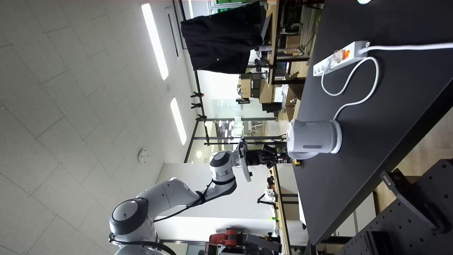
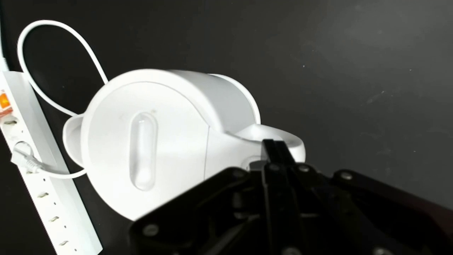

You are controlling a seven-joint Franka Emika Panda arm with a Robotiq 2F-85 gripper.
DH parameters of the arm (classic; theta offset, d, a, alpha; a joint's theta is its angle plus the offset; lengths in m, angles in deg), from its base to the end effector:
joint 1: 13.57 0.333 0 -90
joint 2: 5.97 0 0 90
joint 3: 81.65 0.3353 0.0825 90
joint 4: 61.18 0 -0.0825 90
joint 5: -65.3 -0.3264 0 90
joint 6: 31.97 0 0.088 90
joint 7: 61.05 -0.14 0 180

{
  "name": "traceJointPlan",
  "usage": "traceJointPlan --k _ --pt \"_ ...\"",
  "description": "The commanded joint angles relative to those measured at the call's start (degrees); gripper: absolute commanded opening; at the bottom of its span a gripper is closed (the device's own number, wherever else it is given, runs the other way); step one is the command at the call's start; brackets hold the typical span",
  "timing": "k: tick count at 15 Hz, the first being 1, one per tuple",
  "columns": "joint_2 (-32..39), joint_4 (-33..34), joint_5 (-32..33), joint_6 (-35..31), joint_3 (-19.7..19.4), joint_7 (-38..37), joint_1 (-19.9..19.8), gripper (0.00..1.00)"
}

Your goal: Press the switch on the kettle

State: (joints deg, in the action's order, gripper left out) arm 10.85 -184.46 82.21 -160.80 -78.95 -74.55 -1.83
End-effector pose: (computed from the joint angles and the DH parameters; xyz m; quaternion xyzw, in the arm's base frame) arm 0.4973 0.1116 0.2795 0.9843 0.1107 -0.0698 0.1185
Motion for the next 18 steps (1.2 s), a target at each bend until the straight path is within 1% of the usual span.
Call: traceJointPlan --k 1,12,18 --pt "-0.56 -0.53 0.54 -0.71 0.29 -1.45 0.03 0.0" --pt "0.7 -1.04 0.57 -4.29 0.3 -1.36 0.17 0.0" --pt "1.04 -1.19 0.71 -4.85 0.2 -1.43 0.27 0.0"
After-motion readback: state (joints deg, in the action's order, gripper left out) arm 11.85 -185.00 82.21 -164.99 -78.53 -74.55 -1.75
